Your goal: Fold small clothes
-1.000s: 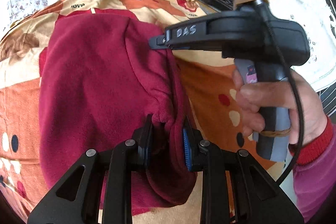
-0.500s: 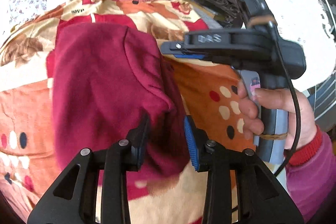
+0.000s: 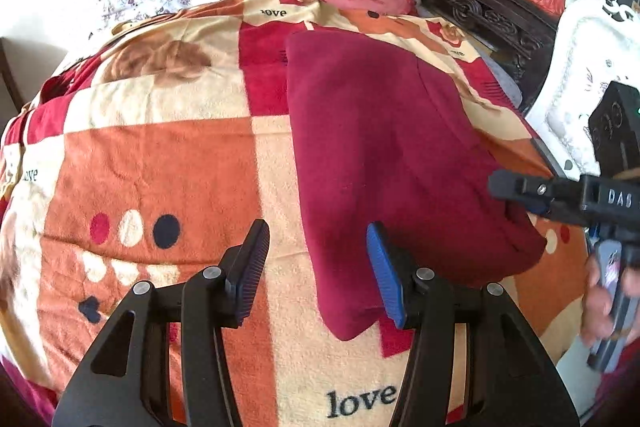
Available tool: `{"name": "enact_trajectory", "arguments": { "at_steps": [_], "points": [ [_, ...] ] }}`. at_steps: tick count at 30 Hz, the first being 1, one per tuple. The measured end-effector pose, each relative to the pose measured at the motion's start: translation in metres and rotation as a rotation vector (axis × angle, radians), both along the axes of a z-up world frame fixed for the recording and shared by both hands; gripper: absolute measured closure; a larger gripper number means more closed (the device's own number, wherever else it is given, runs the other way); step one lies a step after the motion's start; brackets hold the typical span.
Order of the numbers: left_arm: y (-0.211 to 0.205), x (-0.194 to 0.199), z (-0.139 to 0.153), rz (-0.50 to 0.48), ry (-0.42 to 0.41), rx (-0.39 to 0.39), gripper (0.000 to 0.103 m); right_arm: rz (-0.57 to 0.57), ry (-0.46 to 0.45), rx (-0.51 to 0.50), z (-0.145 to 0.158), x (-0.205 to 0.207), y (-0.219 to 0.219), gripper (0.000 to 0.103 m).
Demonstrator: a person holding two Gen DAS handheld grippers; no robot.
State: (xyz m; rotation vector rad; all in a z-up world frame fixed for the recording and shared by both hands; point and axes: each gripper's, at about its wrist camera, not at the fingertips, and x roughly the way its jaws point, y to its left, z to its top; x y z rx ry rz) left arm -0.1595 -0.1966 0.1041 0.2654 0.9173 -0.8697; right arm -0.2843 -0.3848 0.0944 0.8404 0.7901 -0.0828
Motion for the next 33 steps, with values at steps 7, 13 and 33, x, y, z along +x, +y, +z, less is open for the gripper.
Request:
{"name": "enact_trajectory", "arguments": {
  "at_steps": [7,13,33],
  "points": [
    [0.005,-0.005,0.011,-0.018,-0.04,-0.008,0.052,0.053,0.004,-0.229,0.013,-0.01,0.019,0.085],
    [-0.003,-0.002,-0.001,-0.012,-0.017,0.017,0.052,-0.004,0.129,-0.26,-0.021,-0.019,0.002,0.086],
    [-0.064,0.014,-0.025,-0.009,-0.058,0.058,0.051,-0.023,0.083,-0.392,-0.021,0.022,-0.001,0.075]
  ]
}}
